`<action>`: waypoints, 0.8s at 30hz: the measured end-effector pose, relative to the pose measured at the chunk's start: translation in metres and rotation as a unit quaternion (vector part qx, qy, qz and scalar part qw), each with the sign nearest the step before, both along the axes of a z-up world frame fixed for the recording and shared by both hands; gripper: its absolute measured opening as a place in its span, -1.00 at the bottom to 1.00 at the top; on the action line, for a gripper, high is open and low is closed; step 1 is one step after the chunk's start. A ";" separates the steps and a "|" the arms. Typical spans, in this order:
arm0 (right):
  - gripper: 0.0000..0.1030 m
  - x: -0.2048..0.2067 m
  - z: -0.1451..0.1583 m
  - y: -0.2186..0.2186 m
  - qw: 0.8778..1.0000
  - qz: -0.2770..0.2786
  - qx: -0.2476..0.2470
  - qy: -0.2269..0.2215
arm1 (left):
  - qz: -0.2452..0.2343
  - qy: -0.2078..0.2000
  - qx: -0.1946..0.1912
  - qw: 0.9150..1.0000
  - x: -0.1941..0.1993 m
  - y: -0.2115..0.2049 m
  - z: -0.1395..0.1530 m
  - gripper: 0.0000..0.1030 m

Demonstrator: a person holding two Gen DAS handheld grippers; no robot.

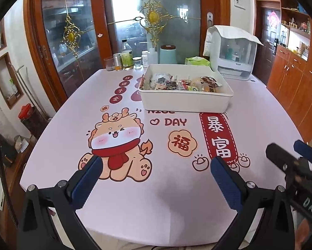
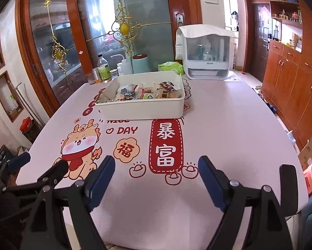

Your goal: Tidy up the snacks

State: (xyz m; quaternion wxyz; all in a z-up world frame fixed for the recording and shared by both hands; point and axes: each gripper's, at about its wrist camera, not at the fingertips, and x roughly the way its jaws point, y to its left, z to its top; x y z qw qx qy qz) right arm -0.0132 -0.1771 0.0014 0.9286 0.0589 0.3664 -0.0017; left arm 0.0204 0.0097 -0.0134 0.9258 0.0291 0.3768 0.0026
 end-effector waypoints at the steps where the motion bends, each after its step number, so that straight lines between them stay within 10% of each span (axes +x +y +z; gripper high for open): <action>1: 0.61 -0.001 -0.001 0.001 1.000 0.002 0.000 0.000 | 0.003 0.001 0.000 1.000 0.000 0.000 0.000 0.99; 24: 0.61 -0.007 -0.012 0.004 1.000 0.015 0.005 0.008 | 0.011 0.017 -0.002 1.000 -0.002 -0.001 -0.009 0.99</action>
